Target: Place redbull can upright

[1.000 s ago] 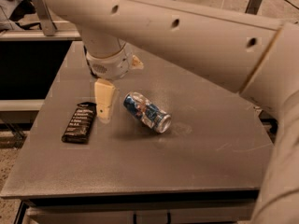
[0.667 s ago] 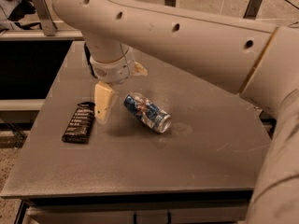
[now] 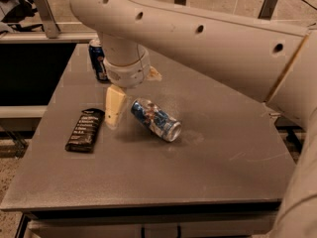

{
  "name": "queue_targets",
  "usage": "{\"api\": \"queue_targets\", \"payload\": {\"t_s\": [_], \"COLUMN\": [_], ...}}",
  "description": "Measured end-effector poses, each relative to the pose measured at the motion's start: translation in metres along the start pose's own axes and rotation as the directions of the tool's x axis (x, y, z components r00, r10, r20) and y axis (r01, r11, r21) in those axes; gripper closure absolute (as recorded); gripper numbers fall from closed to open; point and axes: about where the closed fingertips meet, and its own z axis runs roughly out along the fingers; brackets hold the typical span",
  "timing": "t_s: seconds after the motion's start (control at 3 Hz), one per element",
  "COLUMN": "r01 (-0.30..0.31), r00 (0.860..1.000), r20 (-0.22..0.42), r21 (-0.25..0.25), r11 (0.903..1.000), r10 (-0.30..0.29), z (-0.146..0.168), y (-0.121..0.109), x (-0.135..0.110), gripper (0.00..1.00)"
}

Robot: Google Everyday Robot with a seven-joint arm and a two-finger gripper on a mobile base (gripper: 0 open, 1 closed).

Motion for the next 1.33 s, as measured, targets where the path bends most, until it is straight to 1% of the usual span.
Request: {"api": "queue_targets", "payload": {"t_s": [0.33, 0.67, 1.0, 1.33], "r01": [-0.052, -0.096, -0.094, -0.095], "r00": [0.999, 0.995, 0.996, 0.995], "r20": [-0.016, -0.013, -0.003, 0.005], "r21": [0.005, 0.000, 0.001, 0.002], "r11": [0.9986, 0.9954, 0.9955, 0.9955], "r10": [0.052, 0.096, 0.094, 0.095], "z": [0.007, 0.014, 0.013, 0.013], "y": [-0.010, -0.017, -0.017, -0.017], "x": [0.013, 0.025, 0.023, 0.022], "gripper": [0.00, 0.00, 0.19, 0.41]}}
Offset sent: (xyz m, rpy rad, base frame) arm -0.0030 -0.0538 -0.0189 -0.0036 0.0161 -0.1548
